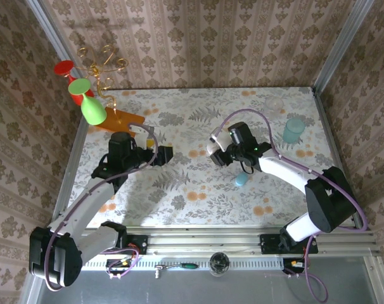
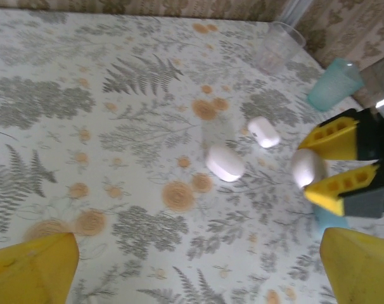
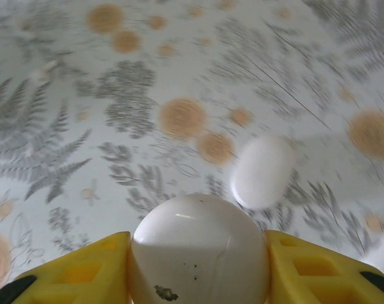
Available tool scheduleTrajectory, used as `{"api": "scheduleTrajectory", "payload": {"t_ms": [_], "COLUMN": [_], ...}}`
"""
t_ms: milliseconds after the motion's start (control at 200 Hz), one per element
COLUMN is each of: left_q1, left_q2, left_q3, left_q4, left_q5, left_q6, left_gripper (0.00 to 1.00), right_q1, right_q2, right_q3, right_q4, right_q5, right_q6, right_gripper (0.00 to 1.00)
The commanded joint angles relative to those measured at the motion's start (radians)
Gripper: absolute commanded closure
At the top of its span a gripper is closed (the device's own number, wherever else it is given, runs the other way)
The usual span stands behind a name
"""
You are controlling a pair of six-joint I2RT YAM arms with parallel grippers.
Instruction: Insert wireless bluetooth earbuds into charging case
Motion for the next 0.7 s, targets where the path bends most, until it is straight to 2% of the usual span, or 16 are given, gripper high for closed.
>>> {"api": "scheduleTrajectory", "payload": {"t_ms": [0, 145, 285, 365, 385, 455, 695], "left_q1": [-0.006, -0.042, -0.083, -0.092, -0.124, -0.143, -0.164], "left_q2": [0.021, 0.047, 0.088, 0.119, 0.125, 0.154, 0.219], "left_q3": [0.062, 0.079, 0.061, 0.061, 0.062, 0.064, 0.058], "left_q4": [-0.123, -0.140, -0.032, 0.011, 0.016, 0.047, 0.130], "left_q5": [0.141, 0.217, 0.275, 0.292, 0.295, 0.313, 0.347], "left_q6": [-0.047, -0.065, -0.167, -0.205, -0.208, -0.236, -0.288], "left_gripper": [0.04, 0.13, 0.21, 0.26, 0.27, 0.31, 0.43], "right_q1": [0.032, 0.062, 0.089, 0.099, 0.099, 0.101, 0.108], "right_q2": [-0.032, -0.033, -0.032, -0.035, -0.037, -0.039, -0.058], "right_q3": [0.037, 0.054, 0.076, 0.087, 0.088, 0.092, 0.097], "right_q4": [0.053, 0.073, 0.057, 0.044, 0.041, 0.041, 0.026], "right_q5": [-0.106, -0.212, -0.264, -0.288, -0.295, -0.317, -0.365], "right_q6": [-0.233, -0.330, -0.382, -0.401, -0.403, -0.405, -0.412], "right_gripper": [0.57, 0.56, 0.55, 0.54, 0.54, 0.54, 0.53]}}
